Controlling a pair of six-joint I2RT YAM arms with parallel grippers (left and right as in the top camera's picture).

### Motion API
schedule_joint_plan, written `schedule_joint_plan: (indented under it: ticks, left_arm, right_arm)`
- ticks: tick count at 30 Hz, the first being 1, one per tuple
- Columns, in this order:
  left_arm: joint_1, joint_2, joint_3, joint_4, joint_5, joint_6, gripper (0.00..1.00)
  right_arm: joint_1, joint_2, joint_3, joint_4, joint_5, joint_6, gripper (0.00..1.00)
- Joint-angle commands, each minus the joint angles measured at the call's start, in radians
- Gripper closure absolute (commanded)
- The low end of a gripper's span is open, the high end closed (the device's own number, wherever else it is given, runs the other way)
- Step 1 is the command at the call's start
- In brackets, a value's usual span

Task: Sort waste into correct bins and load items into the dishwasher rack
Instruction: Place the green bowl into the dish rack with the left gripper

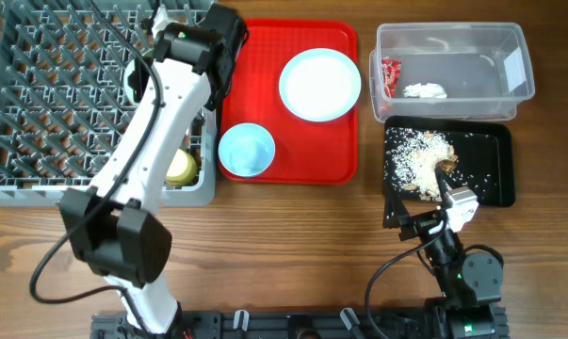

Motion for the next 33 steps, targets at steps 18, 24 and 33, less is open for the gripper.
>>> schedule_joint_plan:
  ticks: [18,24,33]
  left_arm:
    - [0.029,0.07,-0.294,0.248,-0.214,-0.04,0.96]
    - [0.037,0.067,-0.294,0.251,-0.293,-0.013,0.96]
    - [0.034,0.067,-0.294,0.252,-0.292,-0.014,0.96]
  right_arm:
    - [-0.002,-0.01,-0.003,0.003,0.021,-0.009,0.0]
    - [-0.002,-0.01,-0.003,0.003,0.021,-0.009,0.0]
    - [-0.002,-0.01,-0.003,0.003,0.021,-0.009,0.0]
